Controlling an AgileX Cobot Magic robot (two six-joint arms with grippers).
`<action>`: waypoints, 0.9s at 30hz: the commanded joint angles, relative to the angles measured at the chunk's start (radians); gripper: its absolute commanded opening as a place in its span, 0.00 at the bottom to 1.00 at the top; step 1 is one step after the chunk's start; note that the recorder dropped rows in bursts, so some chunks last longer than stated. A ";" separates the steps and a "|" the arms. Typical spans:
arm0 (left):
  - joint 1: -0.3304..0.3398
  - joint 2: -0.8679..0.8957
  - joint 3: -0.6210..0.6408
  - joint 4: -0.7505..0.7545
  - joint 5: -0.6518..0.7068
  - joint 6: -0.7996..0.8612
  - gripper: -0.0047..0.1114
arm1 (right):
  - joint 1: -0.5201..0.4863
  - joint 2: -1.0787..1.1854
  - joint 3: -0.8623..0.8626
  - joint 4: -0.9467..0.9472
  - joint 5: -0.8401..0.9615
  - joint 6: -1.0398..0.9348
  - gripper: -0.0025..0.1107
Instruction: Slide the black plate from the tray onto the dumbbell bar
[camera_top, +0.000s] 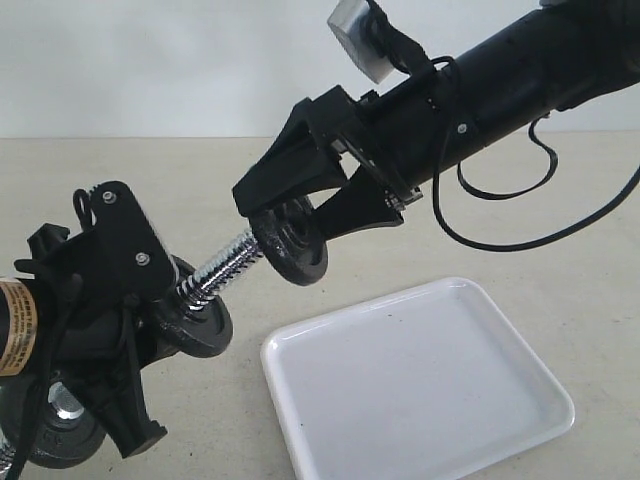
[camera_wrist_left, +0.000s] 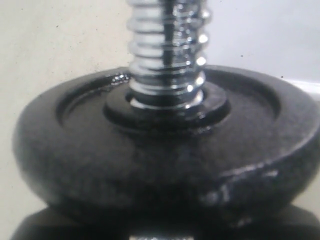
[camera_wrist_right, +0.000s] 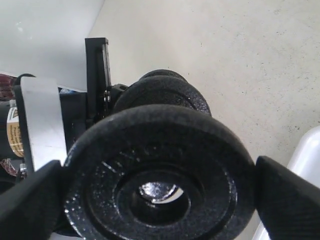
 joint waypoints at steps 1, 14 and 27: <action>-0.002 -0.038 -0.039 0.106 -0.725 -0.001 0.08 | 0.001 -0.009 -0.012 0.031 0.040 -0.014 0.02; -0.002 -0.038 -0.039 0.335 -0.743 -0.171 0.08 | 0.038 -0.009 -0.012 0.037 0.018 -0.035 0.02; -0.001 -0.038 -0.039 0.338 -0.753 -0.174 0.08 | 0.039 -0.009 -0.012 0.042 0.040 -0.020 0.02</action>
